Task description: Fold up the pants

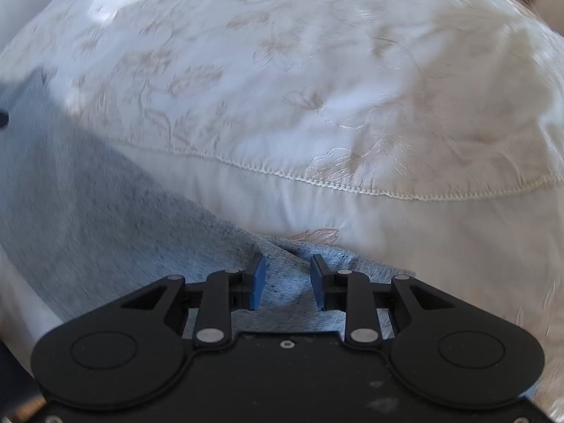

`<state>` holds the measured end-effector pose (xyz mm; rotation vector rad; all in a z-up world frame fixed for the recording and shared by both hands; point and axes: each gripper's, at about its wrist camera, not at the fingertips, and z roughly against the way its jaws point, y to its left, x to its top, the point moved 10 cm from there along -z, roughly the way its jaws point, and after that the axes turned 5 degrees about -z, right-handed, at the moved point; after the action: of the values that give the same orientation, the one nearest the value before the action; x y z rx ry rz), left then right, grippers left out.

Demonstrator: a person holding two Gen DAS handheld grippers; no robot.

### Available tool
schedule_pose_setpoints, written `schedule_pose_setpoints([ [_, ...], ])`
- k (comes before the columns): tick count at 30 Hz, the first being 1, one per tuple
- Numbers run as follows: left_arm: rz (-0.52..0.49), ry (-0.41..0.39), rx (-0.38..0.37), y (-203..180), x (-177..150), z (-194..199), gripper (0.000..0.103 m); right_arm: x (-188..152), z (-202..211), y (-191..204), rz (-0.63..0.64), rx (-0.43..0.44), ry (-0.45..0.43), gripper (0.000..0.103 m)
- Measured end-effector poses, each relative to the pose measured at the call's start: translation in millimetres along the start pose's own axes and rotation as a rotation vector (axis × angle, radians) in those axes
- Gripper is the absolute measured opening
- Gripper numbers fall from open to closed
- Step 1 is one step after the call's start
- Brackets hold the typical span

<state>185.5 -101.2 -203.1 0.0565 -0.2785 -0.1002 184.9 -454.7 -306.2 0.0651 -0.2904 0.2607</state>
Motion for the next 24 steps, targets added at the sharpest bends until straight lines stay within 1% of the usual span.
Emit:
schedule_pose_setpoints([
  [2,0.011,0.009,0.010,1.1,-1.5,-1.0,0.018,2.5,-6.3,-1.8,0.048,-0.003,0.006,0.031],
  [5,0.024,0.020,0.020,0.1,-2.1,-2.8,0.018,-3.1,-23.2,4.0,0.089,0.062,0.079,0.031],
  [7,0.026,0.022,0.017,-3.4,-0.7,-3.1,0.018,-8.2,-31.4,7.8,0.104,0.095,0.107,0.033],
  [8,0.023,0.021,0.014,-6.0,0.6,-3.1,0.018,-9.9,-30.9,9.0,0.108,0.099,0.097,0.027],
  [9,0.017,0.022,0.012,-9.3,2.1,-3.3,0.018,-11.8,-29.1,10.3,0.112,0.101,0.082,0.005],
  [10,0.008,0.022,0.008,-13.0,4.1,-3.3,0.018,-14.6,-25.6,13.0,0.112,0.102,0.077,0.001],
  [13,-0.022,0.016,-0.010,-26.4,11.8,-4.0,0.018,-21.2,-5.7,21.4,0.156,0.071,0.010,0.001],
  [16,-0.056,0.011,-0.021,-40.1,20.5,-6.5,0.019,-33.4,12.1,28.5,0.190,0.054,-0.029,0.001],
  [17,-0.066,0.009,-0.026,-44.9,23.7,-7.2,0.019,-35.3,17.4,28.3,0.176,0.048,-0.056,0.001],
  [18,-0.072,0.006,-0.032,-48.7,26.0,-7.7,0.019,-34.2,19.7,25.7,0.152,0.039,-0.077,0.004],
  [19,-0.075,0.005,-0.040,-51.8,27.7,-8.3,0.019,-32.1,21.0,21.4,0.111,0.036,-0.087,0.006],
  [20,-0.077,0.006,-0.044,-54.8,28.3,-9.4,0.019,-29.9,22.5,16.5,0.074,0.042,-0.094,0.006],
  [22,-0.078,0.016,-0.050,-58.8,27.9,-12.8,0.019,-25.8,24.5,14.4,0.041,0.067,-0.100,0.004],
  [23,-0.077,0.024,-0.051,-59.3,26.9,-14.5,0.019,-23.8,26.4,14.1,0.026,0.084,-0.097,0.004],
  [24,-0.073,0.033,-0.051,-59.5,25.3,-16.0,0.019,-19.9,27.5,14.4,0.006,0.104,-0.098,0.007],
])
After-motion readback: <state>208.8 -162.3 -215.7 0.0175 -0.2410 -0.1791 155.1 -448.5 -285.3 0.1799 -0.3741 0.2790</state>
